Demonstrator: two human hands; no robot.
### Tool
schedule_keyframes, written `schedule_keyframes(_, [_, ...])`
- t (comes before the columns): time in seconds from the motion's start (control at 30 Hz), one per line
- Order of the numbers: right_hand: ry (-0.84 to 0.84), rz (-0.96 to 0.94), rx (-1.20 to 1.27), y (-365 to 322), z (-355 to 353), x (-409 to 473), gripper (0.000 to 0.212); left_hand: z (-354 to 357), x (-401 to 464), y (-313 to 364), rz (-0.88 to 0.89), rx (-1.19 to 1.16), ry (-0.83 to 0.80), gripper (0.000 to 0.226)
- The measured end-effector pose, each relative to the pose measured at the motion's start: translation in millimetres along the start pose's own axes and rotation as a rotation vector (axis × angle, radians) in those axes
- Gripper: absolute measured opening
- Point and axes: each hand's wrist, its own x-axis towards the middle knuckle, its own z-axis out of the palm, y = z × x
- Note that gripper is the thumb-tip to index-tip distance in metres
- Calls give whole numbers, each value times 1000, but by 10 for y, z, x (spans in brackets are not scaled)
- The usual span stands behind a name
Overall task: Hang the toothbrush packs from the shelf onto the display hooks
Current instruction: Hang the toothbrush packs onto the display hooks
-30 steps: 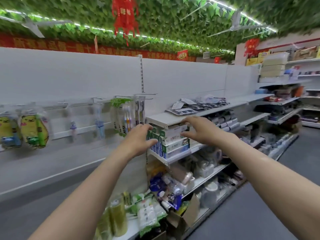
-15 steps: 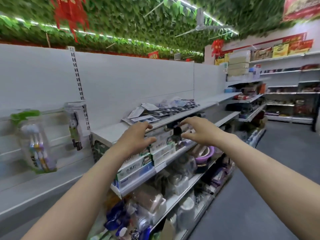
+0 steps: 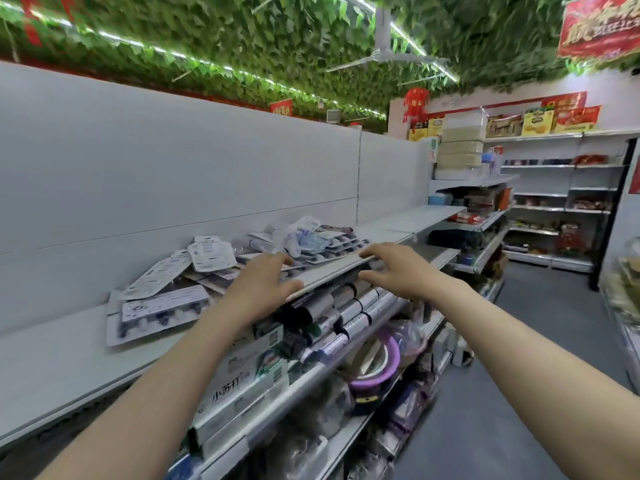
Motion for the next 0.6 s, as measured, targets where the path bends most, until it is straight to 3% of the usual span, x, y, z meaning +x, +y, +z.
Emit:
schedule_keyframes(0.23, [14,-56,97,1178,364,1151,47,956,1245,104,-63,-6,105,51])
schedule_keyframes(0.37, [5,-111,208,1814,506,1901,44,1457,1907,193,-185,-43,173,53])
schedule_keyframes(0.6, [-21,-160,394,2570,704,2999,42,1954,2761,362,-366,103,261,56])
